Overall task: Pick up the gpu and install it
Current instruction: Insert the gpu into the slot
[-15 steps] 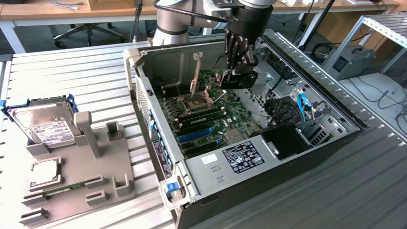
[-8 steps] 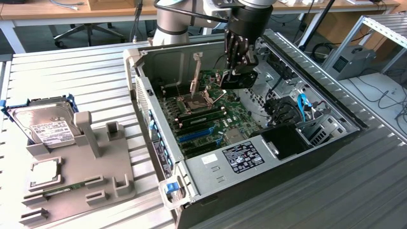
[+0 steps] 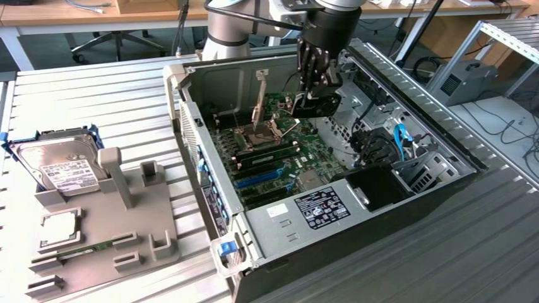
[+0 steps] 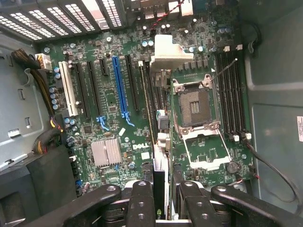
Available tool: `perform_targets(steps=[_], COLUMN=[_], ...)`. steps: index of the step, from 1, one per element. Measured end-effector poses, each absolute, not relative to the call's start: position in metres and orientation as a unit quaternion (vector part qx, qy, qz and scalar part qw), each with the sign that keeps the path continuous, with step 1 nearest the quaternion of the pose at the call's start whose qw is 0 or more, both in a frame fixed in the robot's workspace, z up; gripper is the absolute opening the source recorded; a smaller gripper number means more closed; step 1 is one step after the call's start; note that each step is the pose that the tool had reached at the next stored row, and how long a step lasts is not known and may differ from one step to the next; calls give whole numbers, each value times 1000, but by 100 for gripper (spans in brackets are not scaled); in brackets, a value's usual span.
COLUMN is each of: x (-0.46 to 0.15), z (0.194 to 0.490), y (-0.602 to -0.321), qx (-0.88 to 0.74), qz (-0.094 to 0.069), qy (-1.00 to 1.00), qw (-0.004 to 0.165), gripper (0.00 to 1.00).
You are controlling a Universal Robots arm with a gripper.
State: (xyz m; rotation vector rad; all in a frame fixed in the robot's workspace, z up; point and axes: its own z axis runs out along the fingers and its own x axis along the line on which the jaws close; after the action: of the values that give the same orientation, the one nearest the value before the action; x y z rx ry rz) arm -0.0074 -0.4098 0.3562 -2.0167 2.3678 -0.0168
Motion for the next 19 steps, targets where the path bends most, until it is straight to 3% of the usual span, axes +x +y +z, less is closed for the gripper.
perform_targets(steps=[19], x=[-7], z=[356], y=[-410], qx=[-658], qz=[-5], qy=[753], qw=[16], gripper=[26])
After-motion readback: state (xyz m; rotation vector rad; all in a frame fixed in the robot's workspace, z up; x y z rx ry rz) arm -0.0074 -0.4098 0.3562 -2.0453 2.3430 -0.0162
